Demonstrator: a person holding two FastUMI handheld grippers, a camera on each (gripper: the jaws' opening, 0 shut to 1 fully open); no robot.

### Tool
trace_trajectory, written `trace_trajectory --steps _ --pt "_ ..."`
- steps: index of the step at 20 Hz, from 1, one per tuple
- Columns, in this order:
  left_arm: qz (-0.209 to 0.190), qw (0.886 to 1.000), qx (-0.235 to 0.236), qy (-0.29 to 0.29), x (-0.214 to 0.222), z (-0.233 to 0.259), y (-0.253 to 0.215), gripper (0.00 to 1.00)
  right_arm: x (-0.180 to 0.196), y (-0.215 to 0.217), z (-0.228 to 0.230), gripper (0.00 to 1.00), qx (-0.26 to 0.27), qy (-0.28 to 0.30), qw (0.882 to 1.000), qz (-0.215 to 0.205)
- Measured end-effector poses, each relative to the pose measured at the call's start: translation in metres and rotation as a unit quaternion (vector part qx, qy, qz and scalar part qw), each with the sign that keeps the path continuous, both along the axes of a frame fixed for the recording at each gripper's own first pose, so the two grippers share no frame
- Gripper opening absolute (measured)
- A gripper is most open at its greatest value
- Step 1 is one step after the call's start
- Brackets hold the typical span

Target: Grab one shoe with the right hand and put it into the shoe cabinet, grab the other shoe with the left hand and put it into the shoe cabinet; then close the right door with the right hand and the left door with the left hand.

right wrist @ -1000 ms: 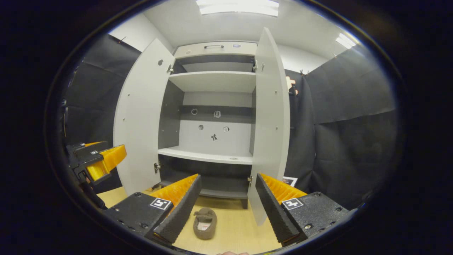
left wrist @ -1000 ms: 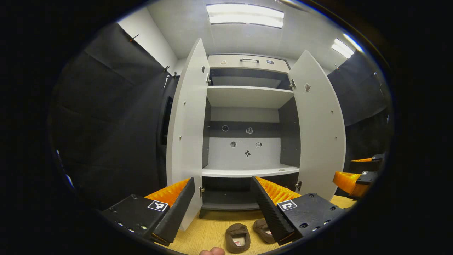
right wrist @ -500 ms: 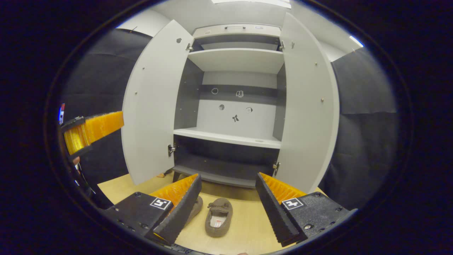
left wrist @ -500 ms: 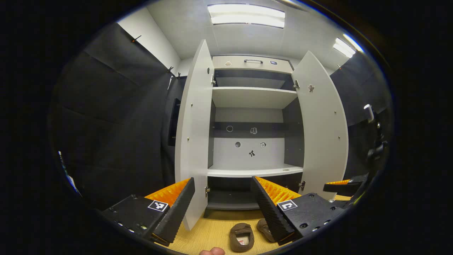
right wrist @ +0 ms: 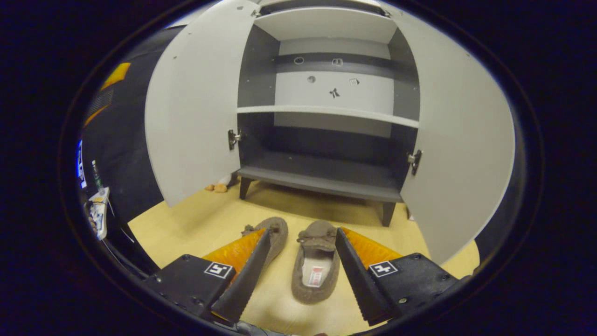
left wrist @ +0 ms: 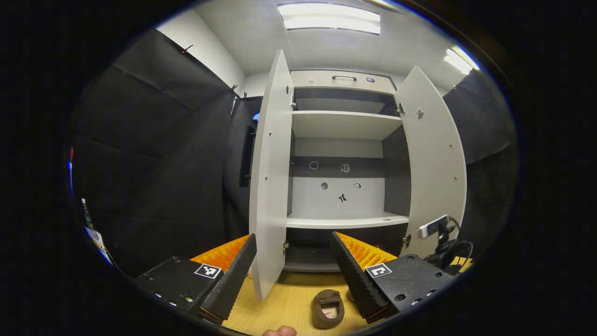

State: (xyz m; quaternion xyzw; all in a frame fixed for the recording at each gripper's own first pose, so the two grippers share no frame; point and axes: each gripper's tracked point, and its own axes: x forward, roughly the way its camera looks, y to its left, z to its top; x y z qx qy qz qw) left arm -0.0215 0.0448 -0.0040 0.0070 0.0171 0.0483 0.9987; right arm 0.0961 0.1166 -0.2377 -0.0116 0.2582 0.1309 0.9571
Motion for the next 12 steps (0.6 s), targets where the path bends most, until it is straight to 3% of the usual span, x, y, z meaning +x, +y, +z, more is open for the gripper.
trace_trajectory --steps 5,10,12 --pt "0.005 1.0 -0.001 0.009 -0.001 -0.003 0.007 1.0 0.014 0.007 -0.065 0.85 -0.021 0.071 0.997 0.016" --pt "0.008 1.0 0.0 0.015 0.002 -0.005 0.011 0.95 0.03 0.011 -0.103 0.79 -0.034 0.103 0.994 0.006" --pt "0.009 1.0 0.0 0.019 0.003 -0.008 0.012 0.95 0.035 0.01 -0.112 0.61 -0.045 0.104 0.994 -0.002"
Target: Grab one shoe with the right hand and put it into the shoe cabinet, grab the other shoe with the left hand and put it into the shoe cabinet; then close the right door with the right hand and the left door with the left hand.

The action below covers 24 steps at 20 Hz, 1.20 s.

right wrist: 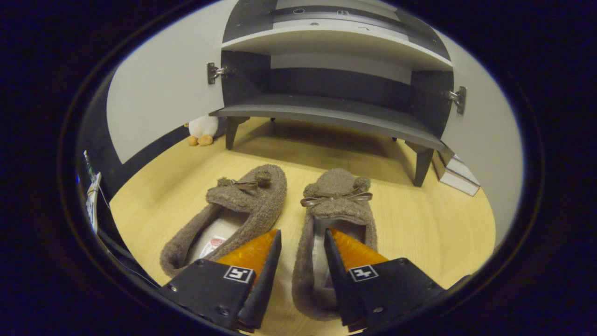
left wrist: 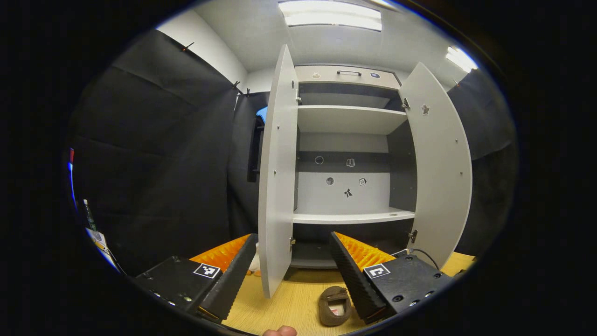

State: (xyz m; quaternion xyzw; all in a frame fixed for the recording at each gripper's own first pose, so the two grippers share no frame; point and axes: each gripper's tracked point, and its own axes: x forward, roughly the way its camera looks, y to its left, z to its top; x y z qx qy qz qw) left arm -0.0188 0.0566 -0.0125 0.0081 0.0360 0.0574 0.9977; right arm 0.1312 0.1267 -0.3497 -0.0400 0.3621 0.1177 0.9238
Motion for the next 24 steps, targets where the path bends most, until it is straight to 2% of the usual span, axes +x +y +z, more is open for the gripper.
trace_trajectory --steps 1,3,7,9,12,14,17,21,24 --pt "0.001 1.0 0.0 0.003 -0.001 -0.001 0.002 0.95 0.005 -0.001 -0.001 0.48 -0.005 -0.004 1.0 -0.004" --pt "0.004 1.0 -0.003 0.004 0.0 -0.003 0.003 0.95 0.015 -0.003 -0.008 0.4 -0.012 -0.006 1.0 -0.012" --pt "0.003 1.0 -0.011 0.007 0.001 -0.007 0.005 0.95 0.025 -0.007 -0.004 0.11 -0.009 -0.026 0.999 -0.017" --pt "0.0 1.0 -0.013 0.01 0.001 -0.008 0.004 0.95 0.028 -0.014 0.014 0.07 -0.02 -0.068 0.997 -0.02" --pt "-0.008 1.0 -0.014 0.014 0.001 -0.01 0.001 0.95 0.021 -0.016 0.054 0.06 -0.005 -0.108 0.994 -0.014" --pt "-0.018 1.0 -0.017 0.014 0.001 -0.013 -0.007 0.95 0.017 -0.022 0.094 0.06 -0.011 -0.148 0.989 -0.01" --pt "-0.03 0.999 -0.018 0.007 0.004 -0.011 -0.02 0.95 0.013 -0.023 0.172 0.06 0.009 -0.199 0.98 -0.001" --pt "-0.042 0.999 -0.018 0.005 0.004 -0.011 -0.032 0.95 0.041 -0.032 0.286 0.06 0.024 -0.254 0.967 0.006" --pt "-0.048 0.999 -0.016 0.0 0.004 -0.008 -0.035 0.95 0.085 -0.034 0.345 0.06 0.035 -0.261 0.965 0.007"
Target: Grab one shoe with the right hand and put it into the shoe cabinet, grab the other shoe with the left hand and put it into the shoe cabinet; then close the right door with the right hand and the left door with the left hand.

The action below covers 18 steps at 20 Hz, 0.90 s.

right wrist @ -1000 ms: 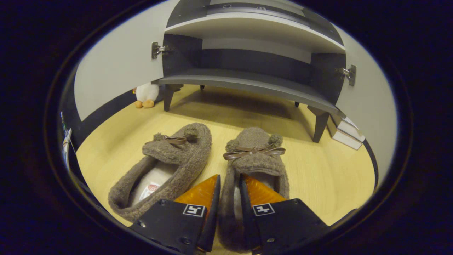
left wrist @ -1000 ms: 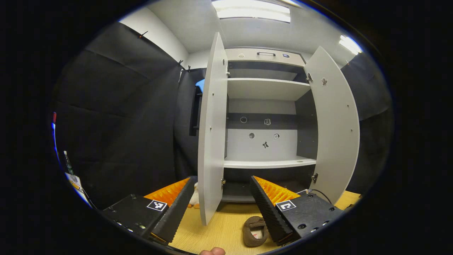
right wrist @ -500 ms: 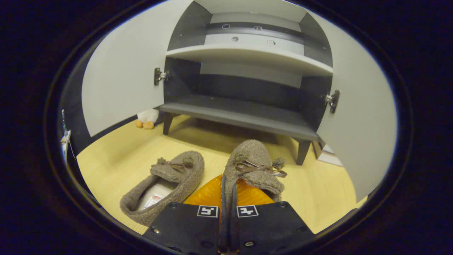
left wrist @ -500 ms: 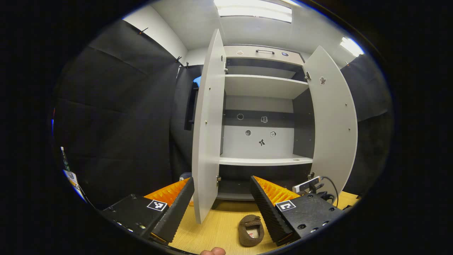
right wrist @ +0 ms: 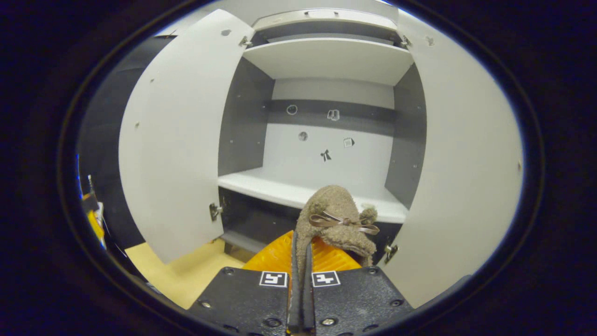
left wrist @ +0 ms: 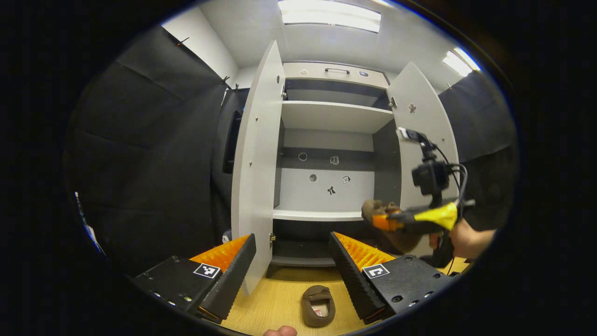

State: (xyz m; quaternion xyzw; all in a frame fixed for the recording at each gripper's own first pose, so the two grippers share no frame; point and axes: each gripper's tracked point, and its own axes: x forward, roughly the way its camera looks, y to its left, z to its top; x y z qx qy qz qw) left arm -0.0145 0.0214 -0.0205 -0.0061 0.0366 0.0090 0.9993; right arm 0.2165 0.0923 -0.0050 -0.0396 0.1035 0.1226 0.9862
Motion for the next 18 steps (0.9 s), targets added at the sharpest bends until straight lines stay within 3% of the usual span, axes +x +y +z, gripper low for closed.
trace_trajectory --steps 3,8,11,14,18 --pt "0.001 1.0 0.005 -0.005 0.003 0.006 0.001 0.95 0.065 -0.003 0.033 0.06 -0.03 -0.012 0.999 -0.017" --pt "0.016 1.0 0.006 -0.009 0.0 0.01 0.007 0.95 0.155 0.002 0.02 0.06 -0.078 0.04 0.995 -0.043" --pt "0.026 1.0 0.01 -0.004 -0.004 0.007 0.013 0.95 0.181 0.003 -0.001 0.05 -0.111 0.085 0.988 -0.061" --pt "0.037 0.999 0.011 0.002 -0.009 0.005 0.019 0.95 0.197 0.01 -0.019 0.07 -0.11 0.131 0.983 -0.067" --pt "0.041 0.999 0.008 0.003 -0.009 0.003 0.022 0.95 0.205 0.007 -0.018 0.16 -0.128 0.131 0.979 -0.091"
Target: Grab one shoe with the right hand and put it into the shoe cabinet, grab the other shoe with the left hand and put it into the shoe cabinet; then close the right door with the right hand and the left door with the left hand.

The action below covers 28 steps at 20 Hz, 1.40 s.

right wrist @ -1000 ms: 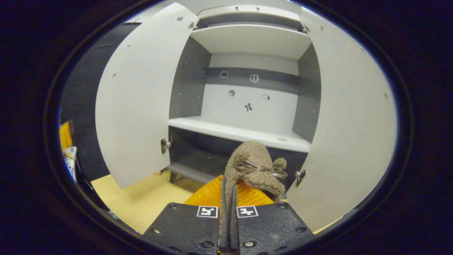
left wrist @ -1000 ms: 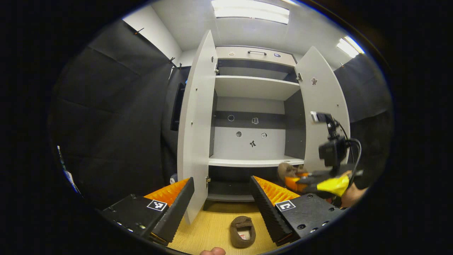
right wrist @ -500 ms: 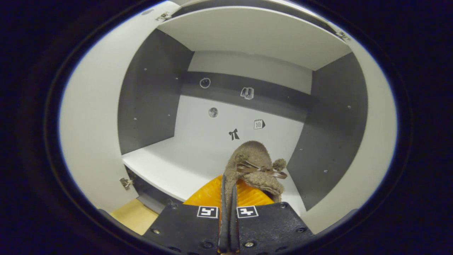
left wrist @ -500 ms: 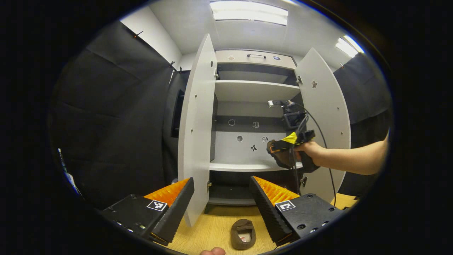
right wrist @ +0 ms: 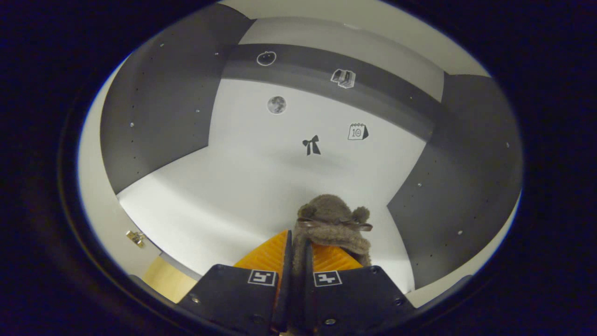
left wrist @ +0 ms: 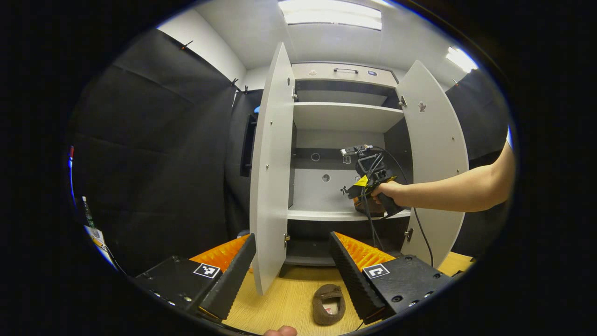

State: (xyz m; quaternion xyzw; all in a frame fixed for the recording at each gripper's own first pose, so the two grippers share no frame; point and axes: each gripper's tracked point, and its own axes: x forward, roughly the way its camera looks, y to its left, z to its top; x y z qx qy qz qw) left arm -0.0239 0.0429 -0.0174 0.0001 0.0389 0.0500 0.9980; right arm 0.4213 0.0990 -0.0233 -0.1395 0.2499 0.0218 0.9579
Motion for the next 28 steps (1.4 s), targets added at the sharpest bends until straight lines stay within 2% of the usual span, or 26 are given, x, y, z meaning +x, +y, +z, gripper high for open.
trace_trajectory --steps 3,6,7,9,11,12,13,15,16,17,22,25,26,27,28 --pt "-0.003 1.0 0.001 -0.008 0.0 0.004 -0.002 0.95 -0.008 0.002 0.001 0.5 0.005 0.009 1.0 0.002" --pt "-0.01 1.0 -0.001 -0.01 0.001 0.003 -0.008 0.95 -0.034 0.01 0.023 0.52 0.02 -0.005 0.999 0.026" --pt "-0.013 1.0 -0.002 -0.009 0.0 0.004 -0.009 0.95 -0.045 0.011 0.034 0.43 0.023 -0.017 0.999 0.035" --pt "-0.019 1.0 -0.002 -0.009 0.0 0.002 -0.014 0.95 -0.074 0.013 0.056 0.44 0.039 -0.04 0.997 0.055" --pt "-0.026 1.0 -0.001 -0.009 0.0 0.001 -0.018 0.95 -0.109 0.015 0.078 0.45 0.069 -0.068 0.992 0.078" --pt "-0.029 1.0 -0.001 -0.008 0.001 0.0 -0.02 0.95 -0.128 0.014 0.082 0.54 0.079 -0.076 0.99 0.093" --pt "-0.033 0.999 -0.001 -0.007 0.0 -0.001 -0.022 0.95 -0.147 0.015 0.086 0.49 0.089 -0.082 0.986 0.112" --pt "-0.041 0.999 -0.004 -0.006 0.001 -0.002 -0.026 0.95 -0.185 0.007 0.091 0.49 0.111 -0.104 0.98 0.127" --pt "-0.044 0.999 -0.005 -0.006 0.001 -0.003 -0.029 0.95 -0.203 0.0 0.09 0.55 0.122 -0.117 0.978 0.124" --pt "-0.049 0.999 -0.006 -0.005 0.002 -0.004 -0.031 0.95 -0.22 -0.007 0.089 0.51 0.131 -0.133 0.975 0.117" --pt "-0.079 0.997 -0.007 0.006 0.002 -0.012 -0.051 0.95 -0.289 -0.045 0.068 0.55 0.11 -0.24 0.962 0.066" --pt "-0.095 0.995 -0.008 0.009 0.001 -0.016 -0.063 0.95 -0.327 -0.058 0.042 0.58 0.124 -0.263 0.956 0.035" --pt "-0.1 0.995 -0.007 0.009 0.001 -0.017 -0.066 0.95 -0.34 -0.067 0.03 0.65 0.125 -0.266 0.956 0.015" --pt "-0.104 0.994 -0.008 0.013 -0.001 -0.021 -0.07 0.95 -0.351 -0.073 0.02 0.65 0.127 -0.27 0.954 -0.001" --pt "-0.108 0.994 -0.009 0.017 -0.002 -0.025 -0.072 0.95 -0.362 -0.078 0.01 0.6 0.129 -0.274 0.953 -0.013"
